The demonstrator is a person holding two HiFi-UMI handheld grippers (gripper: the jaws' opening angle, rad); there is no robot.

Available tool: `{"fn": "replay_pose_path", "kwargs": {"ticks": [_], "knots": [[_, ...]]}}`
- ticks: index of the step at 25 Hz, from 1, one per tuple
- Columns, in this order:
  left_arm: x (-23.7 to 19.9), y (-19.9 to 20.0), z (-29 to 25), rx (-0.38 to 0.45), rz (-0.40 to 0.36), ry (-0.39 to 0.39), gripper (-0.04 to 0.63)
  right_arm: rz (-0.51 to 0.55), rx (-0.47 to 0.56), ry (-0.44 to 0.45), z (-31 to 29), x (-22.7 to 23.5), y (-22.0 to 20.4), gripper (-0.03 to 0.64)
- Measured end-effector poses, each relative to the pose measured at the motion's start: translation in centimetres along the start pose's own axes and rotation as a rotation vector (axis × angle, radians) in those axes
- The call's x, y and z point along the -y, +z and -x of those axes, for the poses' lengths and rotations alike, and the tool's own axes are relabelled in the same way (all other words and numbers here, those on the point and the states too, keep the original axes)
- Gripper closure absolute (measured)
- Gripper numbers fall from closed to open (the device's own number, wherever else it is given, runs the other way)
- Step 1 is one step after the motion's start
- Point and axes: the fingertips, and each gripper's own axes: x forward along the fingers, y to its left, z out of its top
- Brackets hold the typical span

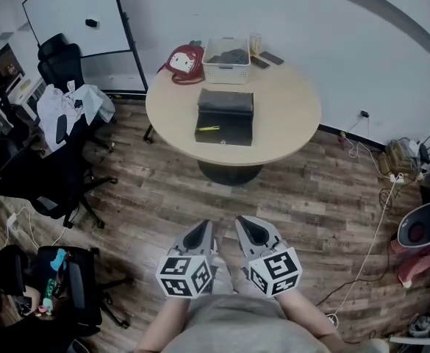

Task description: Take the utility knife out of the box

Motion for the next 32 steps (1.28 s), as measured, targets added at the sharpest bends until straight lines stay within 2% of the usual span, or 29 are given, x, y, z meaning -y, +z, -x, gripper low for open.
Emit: {"fn": "replay_pose_path", "kwargs": {"ticks": [17, 32], "knots": [[-8.2, 10.0, -12.7, 0.031, 0.008, -0.052, 0.591, 0.027, 0.011, 0.0, -15.4, 6.3, 6.4, 0.617], [-14.6, 13.8, -20.2, -0.01, 0.002, -0.077, 0.592, -0.014, 0.03, -0.028, -25.0, 10.5, 8.8, 0.617]]}}
